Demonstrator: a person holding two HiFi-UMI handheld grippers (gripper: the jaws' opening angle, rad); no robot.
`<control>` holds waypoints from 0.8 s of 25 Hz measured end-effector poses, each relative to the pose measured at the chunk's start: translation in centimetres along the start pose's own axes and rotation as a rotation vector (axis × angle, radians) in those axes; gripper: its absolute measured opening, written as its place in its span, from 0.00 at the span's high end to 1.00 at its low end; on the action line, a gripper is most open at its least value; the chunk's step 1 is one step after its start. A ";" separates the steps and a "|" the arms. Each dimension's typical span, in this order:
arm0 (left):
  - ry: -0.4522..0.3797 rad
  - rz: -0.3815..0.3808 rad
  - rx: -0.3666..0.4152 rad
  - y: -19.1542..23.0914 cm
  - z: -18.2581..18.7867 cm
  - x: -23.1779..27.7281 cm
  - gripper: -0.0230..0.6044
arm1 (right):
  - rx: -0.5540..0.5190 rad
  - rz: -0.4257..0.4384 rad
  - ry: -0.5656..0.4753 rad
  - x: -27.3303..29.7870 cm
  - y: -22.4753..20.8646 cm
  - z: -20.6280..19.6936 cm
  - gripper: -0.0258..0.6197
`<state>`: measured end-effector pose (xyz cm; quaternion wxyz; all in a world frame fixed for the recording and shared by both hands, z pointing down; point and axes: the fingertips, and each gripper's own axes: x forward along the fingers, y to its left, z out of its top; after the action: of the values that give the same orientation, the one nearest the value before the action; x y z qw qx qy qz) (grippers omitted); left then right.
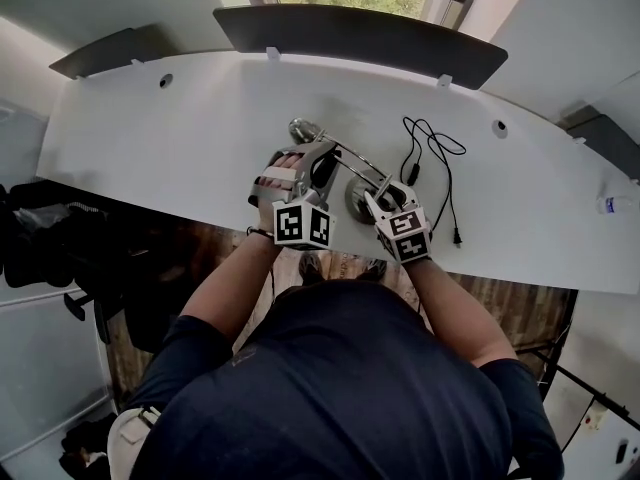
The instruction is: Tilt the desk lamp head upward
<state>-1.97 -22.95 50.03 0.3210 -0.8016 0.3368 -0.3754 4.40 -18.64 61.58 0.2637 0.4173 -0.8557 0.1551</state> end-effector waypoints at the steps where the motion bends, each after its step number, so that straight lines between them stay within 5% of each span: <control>1: 0.001 0.001 0.017 0.1 0.1 -0.1 0.84 | -0.003 -0.001 0.004 0.0 0.0 0.0 0.72; 10: -0.008 0.003 0.201 1.2 1.8 -1.2 0.84 | -0.047 0.007 0.070 0.0 0.3 -0.1 0.72; 20: -0.007 -0.005 0.315 1.9 4.1 -2.3 0.82 | -0.090 0.014 0.093 0.2 0.3 -0.2 0.72</control>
<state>-0.30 -21.19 45.59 0.4428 -0.7435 0.2706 -0.4217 4.11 -18.47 61.88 0.3206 0.3911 -0.8517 0.1375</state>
